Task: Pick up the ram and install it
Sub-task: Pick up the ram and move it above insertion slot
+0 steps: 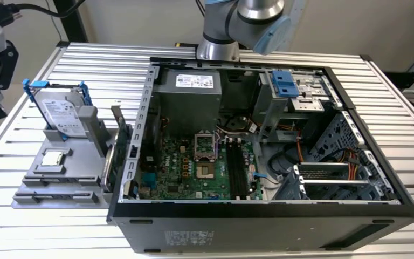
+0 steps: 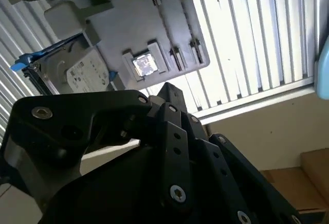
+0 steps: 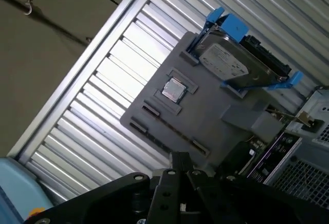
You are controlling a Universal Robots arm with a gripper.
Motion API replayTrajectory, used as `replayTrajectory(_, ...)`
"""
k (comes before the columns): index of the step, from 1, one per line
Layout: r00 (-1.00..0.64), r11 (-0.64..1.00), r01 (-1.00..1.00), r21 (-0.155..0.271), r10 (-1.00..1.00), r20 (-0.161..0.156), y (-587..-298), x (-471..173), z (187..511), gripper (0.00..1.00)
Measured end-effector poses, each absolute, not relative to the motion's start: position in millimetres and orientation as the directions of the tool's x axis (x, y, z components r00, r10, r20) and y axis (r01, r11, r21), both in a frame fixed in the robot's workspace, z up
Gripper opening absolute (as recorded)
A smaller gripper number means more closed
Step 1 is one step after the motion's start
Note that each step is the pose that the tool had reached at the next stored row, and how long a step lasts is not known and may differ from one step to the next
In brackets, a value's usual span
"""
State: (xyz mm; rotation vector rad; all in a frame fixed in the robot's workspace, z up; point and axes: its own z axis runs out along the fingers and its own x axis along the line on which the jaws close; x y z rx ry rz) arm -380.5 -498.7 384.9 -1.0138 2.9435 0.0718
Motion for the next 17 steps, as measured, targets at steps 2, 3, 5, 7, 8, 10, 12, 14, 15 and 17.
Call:
replayTrajectory(2, -0.765, 0.765, -0.643, 0.031, -0.642, -0.045, -498.7, -380.5, 384.9, 0.0)
replayTrajectory(3, -0.754, 0.754, -0.657, 0.03, -0.655, -0.046, -498.7, -380.4, 384.8, 0.0)
replayTrajectory(5, -0.73, 0.73, -0.683, 0.028, -0.682, -0.049, -498.7, -380.4, 384.8, 0.0)
replayTrajectory(7, -0.704, 0.703, -0.711, 0.028, -0.709, -0.049, -498.6, -380.6, 384.8, 0.0)
replayTrajectory(8, -0.691, 0.69, -0.723, 0.027, -0.721, -0.049, -498.6, -380.6, 384.8, 0.0)
replayTrajectory(10, -0.664, 0.664, -0.748, 0.027, -0.746, -0.05, -498.7, -380.5, 384.8, 0.0)
replayTrajectory(12, -0.637, 0.636, -0.771, 0.027, -0.769, -0.05, -498.7, -380.5, 384.7, 0.0)
replayTrajectory(14, -0.609, 0.608, -0.793, 0.027, -0.792, -0.05, -498.7, -380.5, 384.8, 0.0)
replayTrajectory(15, -0.594, 0.593, -0.804, 0.027, -0.803, -0.05, -498.7, -380.5, 384.7, 0.0)
replayTrajectory(17, -0.564, 0.563, -0.826, 0.027, -0.824, -0.05, -498.7, -380.5, 384.8, 0.0)
